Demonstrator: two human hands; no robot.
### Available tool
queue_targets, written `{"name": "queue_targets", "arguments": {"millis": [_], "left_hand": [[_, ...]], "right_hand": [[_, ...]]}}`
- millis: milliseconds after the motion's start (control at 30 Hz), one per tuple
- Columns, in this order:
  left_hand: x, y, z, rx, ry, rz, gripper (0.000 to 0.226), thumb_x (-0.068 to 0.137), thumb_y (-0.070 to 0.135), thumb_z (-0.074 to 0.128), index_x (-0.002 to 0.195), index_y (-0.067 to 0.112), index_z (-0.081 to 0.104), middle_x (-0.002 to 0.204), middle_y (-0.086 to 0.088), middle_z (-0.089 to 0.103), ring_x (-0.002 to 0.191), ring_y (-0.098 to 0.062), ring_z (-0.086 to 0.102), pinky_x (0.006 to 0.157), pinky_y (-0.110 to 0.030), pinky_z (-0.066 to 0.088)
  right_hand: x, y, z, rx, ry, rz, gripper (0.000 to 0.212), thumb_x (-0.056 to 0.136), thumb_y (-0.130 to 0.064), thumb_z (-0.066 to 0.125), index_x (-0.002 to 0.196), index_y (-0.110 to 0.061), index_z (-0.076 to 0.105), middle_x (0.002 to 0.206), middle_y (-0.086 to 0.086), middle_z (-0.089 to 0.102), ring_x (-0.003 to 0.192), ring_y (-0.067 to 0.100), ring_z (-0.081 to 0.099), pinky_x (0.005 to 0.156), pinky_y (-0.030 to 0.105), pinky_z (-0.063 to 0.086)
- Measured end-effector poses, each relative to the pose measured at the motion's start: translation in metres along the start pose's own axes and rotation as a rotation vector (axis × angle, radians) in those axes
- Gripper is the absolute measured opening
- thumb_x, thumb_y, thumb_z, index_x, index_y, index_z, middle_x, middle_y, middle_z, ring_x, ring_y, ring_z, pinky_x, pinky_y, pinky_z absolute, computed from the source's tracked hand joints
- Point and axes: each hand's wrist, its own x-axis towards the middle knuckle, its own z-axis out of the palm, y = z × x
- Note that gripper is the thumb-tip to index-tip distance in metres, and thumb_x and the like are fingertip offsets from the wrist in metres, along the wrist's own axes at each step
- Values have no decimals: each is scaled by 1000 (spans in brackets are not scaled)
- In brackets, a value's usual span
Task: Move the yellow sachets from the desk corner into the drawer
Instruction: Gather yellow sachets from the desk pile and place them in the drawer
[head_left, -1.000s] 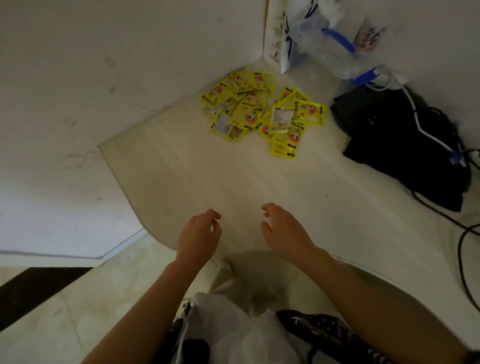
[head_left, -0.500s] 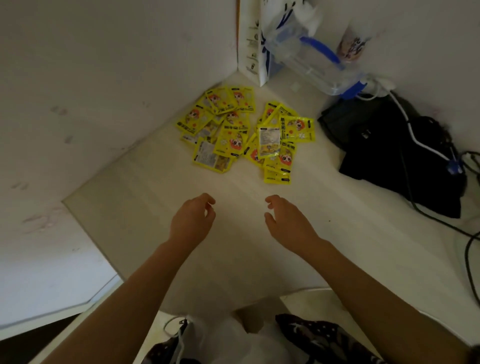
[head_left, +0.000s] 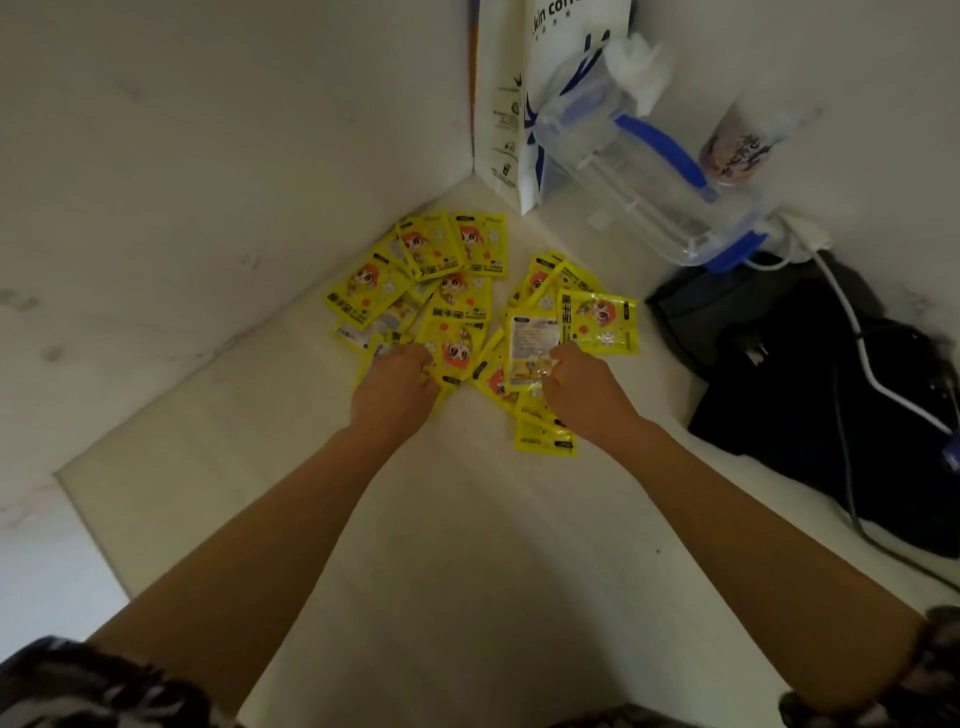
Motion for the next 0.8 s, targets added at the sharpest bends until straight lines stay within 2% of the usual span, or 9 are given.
{"name": "queue_targets", "arguments": {"millis": [167, 233, 300, 400, 567, 667, 800], "left_hand": [[35, 10, 9, 23, 38, -68, 37, 93, 28, 55, 125, 10, 52, 129, -14, 51, 119, -34, 48, 93, -46, 45], [44, 16, 12, 29, 49, -122, 46, 92, 33, 57, 131, 9, 46, 135, -15, 48, 126, -34, 43, 101, -46, 41], [51, 21, 15, 31, 32, -177, 60, 90, 36, 60, 138, 7, 38, 139, -17, 44, 131, -36, 37, 104, -47, 38], [57, 27, 19, 49, 12, -237, 73, 88, 40, 62, 143, 5, 29, 142, -19, 41, 134, -38, 33, 103, -49, 39], [59, 29, 22, -81, 63, -277, 73, 82, 30, 71, 140, 6, 32, 134, -19, 51, 129, -37, 42, 102, -51, 41], [49, 27, 23, -161, 94, -248, 76, 81, 23, 72, 143, 11, 30, 132, -16, 53, 125, -35, 46, 99, -48, 42], [36, 20, 21, -245, 147, -262, 85, 76, 16, 78, 145, 14, 30, 130, -14, 53, 124, -34, 48, 95, -46, 44]], "right_hand": [[48, -1, -2, 89, 1, 182, 44, 93, -23, 54, 126, 3, 40, 126, 22, 54, 112, 36, 55, 80, 34, 44], [60, -2, 2, 94, -11, 237, 59, 91, -30, 58, 132, 4, 33, 131, 22, 50, 118, 38, 53, 89, 39, 48], [69, -5, 9, 65, -14, 296, 77, 87, -39, 62, 139, 3, 24, 140, 22, 42, 125, 39, 47, 98, 48, 45], [76, -12, 20, -34, 9, 348, 89, 83, -47, 64, 145, -2, 17, 145, 22, 33, 130, 41, 40, 102, 51, 42], [77, -16, 30, -55, 89, 368, 87, 80, -37, 72, 141, -6, 20, 137, 21, 43, 123, 43, 46, 97, 51, 44], [74, -10, 36, 40, 114, 319, 83, 77, -28, 75, 138, -7, 23, 128, 20, 49, 116, 43, 51, 92, 52, 48], [69, -10, 38, 211, 127, 246, 68, 76, -14, 74, 129, -8, 32, 119, 18, 57, 109, 38, 58, 83, 49, 54]]}}
